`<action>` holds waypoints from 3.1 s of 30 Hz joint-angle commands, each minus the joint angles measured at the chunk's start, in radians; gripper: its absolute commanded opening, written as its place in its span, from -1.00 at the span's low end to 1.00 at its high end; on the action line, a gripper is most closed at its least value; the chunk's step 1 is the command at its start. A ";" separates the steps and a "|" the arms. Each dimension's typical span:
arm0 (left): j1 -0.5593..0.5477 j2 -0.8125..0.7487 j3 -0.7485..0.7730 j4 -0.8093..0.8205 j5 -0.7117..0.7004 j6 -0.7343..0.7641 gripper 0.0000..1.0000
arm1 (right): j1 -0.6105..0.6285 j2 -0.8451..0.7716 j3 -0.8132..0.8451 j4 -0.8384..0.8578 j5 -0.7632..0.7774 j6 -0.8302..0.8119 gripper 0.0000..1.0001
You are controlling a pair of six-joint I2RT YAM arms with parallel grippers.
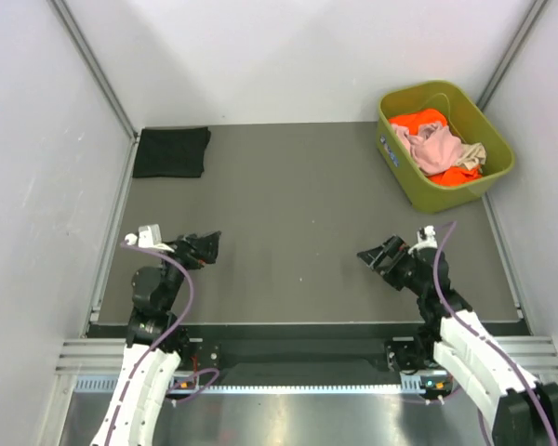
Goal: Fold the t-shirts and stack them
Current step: Grab the tshirt from the pile, then move the tshirt to the center of the board
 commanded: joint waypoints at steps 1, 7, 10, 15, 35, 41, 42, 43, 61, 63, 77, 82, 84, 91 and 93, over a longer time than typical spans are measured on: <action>0.003 0.072 0.090 -0.075 -0.154 -0.086 0.97 | 0.001 0.102 0.184 -0.112 0.097 -0.102 0.99; 0.003 0.177 0.191 -0.135 -0.231 -0.083 0.97 | -0.058 0.292 0.543 -0.387 0.166 -0.211 0.99; 0.003 0.218 0.239 -0.170 -0.281 -0.117 0.97 | -0.098 0.369 0.700 -0.425 0.190 -0.363 0.99; 0.004 0.358 0.380 -0.343 -0.394 -0.137 0.97 | -0.147 0.600 1.125 -0.558 0.270 -0.465 0.99; 0.009 0.707 0.727 -0.478 -0.081 0.212 0.89 | -0.356 1.475 2.033 -0.857 0.462 -0.404 0.08; 0.009 0.735 0.782 -0.481 -0.027 0.297 0.31 | -0.356 1.532 2.033 -0.819 0.452 -0.390 -0.48; 0.009 0.738 0.785 -0.484 -0.025 0.299 0.29 | -0.356 1.536 2.048 -0.807 0.455 -0.393 -0.51; 0.009 0.738 0.782 -0.483 -0.025 0.297 0.29 | -0.356 1.538 2.055 -0.798 0.456 -0.401 -0.57; 0.009 0.637 0.770 -0.538 0.022 0.138 0.18 | -0.188 1.157 2.144 -0.554 0.433 -0.377 -1.00; 0.009 0.630 0.772 -0.544 0.047 0.093 0.19 | -0.126 1.089 2.139 -0.503 0.414 -0.384 -1.00; 0.009 0.498 0.788 -0.690 0.047 -0.075 0.64 | 0.449 0.507 1.409 -0.636 0.305 -0.340 0.19; 0.009 0.416 0.769 -0.744 0.042 -0.109 0.73 | 0.446 0.363 1.156 -0.774 0.336 -0.329 0.53; 0.009 0.410 0.752 -0.739 0.071 -0.112 0.69 | 0.431 0.320 1.125 -0.807 0.439 -0.337 0.57; 0.007 0.491 0.696 -0.672 0.251 -0.175 0.40 | 0.203 0.383 1.066 -0.925 0.660 -0.407 0.75; 0.004 0.513 0.687 -0.659 0.277 -0.180 0.37 | 0.105 0.422 1.023 -0.864 0.638 -0.438 0.78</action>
